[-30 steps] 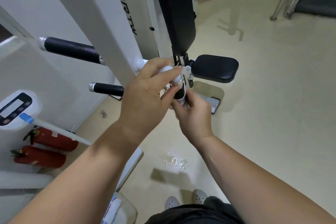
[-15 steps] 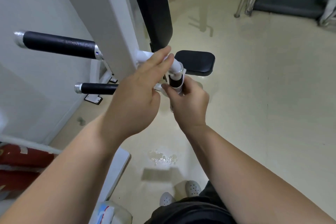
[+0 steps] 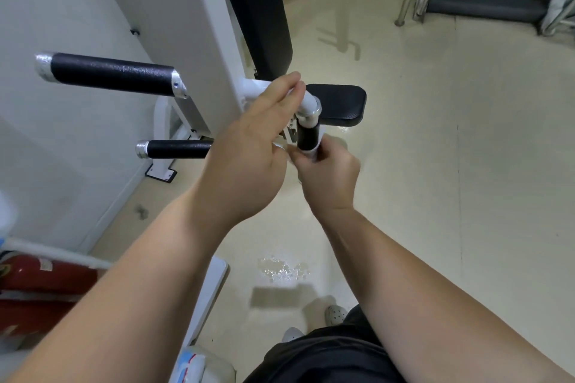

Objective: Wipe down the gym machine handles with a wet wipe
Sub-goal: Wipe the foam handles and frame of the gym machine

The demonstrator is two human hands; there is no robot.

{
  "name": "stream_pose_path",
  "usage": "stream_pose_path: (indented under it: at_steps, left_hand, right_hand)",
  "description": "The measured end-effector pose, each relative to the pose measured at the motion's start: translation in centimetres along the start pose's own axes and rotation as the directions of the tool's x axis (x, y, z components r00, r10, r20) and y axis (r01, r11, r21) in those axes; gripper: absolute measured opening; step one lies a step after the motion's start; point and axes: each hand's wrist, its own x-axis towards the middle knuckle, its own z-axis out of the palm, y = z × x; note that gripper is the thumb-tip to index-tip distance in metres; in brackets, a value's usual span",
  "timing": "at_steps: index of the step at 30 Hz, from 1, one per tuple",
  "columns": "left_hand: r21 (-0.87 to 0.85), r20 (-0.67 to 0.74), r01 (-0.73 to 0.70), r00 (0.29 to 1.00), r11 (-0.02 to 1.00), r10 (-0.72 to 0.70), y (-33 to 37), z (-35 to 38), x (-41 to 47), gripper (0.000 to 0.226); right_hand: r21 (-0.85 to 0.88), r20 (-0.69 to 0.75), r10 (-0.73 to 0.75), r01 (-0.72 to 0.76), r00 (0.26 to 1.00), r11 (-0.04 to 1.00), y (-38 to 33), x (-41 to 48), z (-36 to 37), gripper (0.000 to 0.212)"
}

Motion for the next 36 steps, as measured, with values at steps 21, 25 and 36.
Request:
stream_pose_path:
  at_steps: [21, 25, 36]
  left_hand:
    - [-0.050, -0.171, 0.035, 0.984, 0.998, -0.043, 1.2, 1.7, -1.6, 0.076]
    - [-0.051, -0.223, 0.038, 0.974, 0.998, -0.049, 1.7, 2.4, -1.5, 0.076]
    - [-0.063, -0.404, 0.371, 0.839, 0.926, -0.364, 5.0, 6.2, 1.0, 0.074]
  right_hand:
    - [-0.004, 0.523, -0.341, 0.402, 0.781, 0.916, 1.1, 0.2, -5.6, 0.062]
    - [0.051, 0.426, -0.450, 0.476, 0.785, 0.878, 1.6, 0.5, -5.5, 0.036]
    - [0.302, 0.683, -0.436, 0.316, 0.586, 0.899, 4.0, 7.9, -3.7, 0.031]
